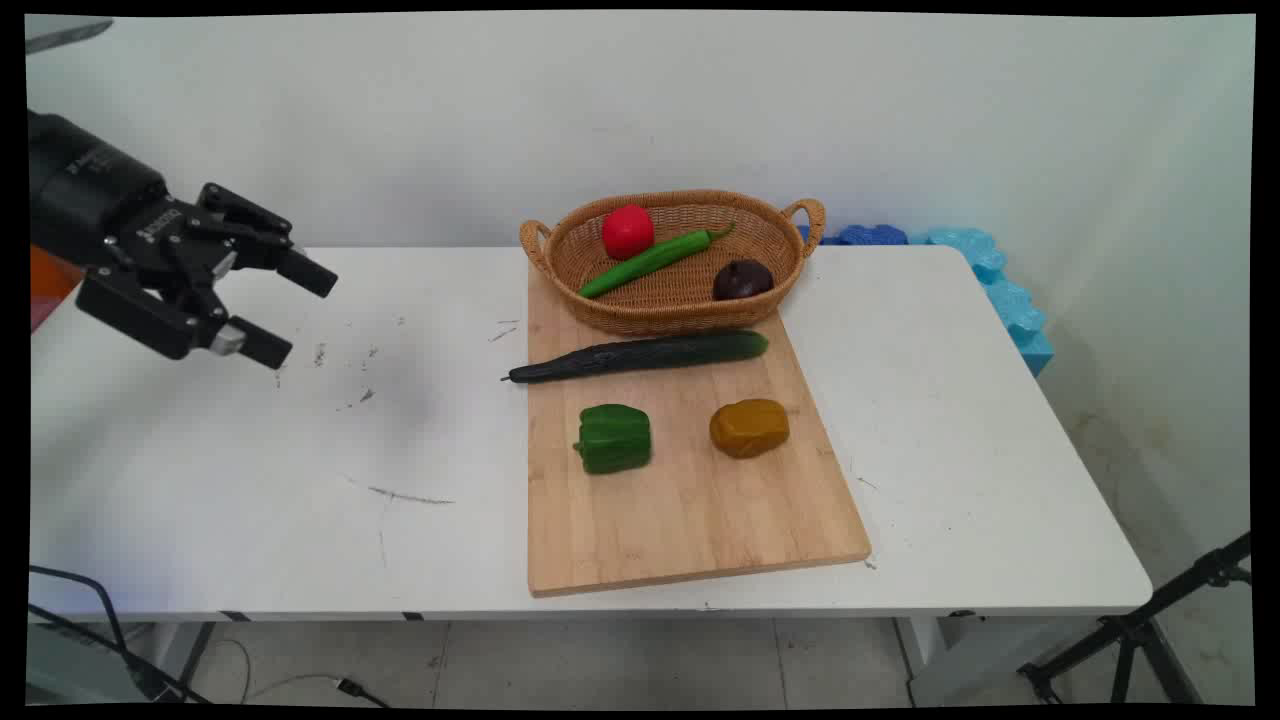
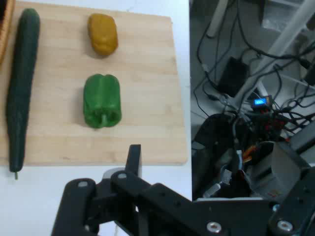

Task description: Pick up the potato from the cutting board

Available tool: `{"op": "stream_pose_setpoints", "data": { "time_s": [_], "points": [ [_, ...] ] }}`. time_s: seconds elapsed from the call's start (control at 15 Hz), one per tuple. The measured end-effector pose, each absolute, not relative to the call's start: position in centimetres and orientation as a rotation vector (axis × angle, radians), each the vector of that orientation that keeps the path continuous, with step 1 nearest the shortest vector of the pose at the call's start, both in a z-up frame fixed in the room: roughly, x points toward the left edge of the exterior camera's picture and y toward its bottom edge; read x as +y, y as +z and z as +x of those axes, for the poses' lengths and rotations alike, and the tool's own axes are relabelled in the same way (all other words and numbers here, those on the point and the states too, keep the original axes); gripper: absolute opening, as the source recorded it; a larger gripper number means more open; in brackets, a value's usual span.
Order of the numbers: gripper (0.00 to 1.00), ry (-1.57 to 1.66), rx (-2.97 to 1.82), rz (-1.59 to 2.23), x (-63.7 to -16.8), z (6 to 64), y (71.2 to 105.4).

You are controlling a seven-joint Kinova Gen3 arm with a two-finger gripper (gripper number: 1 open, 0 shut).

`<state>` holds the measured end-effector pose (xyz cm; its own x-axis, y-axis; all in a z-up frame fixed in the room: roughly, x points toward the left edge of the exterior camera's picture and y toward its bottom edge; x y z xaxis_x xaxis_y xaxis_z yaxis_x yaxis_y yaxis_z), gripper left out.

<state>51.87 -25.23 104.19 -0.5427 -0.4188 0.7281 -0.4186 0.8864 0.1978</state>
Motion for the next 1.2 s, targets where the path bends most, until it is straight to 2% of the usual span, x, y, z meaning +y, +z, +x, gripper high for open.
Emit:
{"op": "stream_pose_setpoints", "data": {
  "time_s": [0.4,1.2],
  "points": [
    [1.0,0.057,-2.184,0.63,-26.5,48.4,103.7],
    [1.0,0.185,-2.232,0.728,-32.8,33.9,98.9]
  ]
}}
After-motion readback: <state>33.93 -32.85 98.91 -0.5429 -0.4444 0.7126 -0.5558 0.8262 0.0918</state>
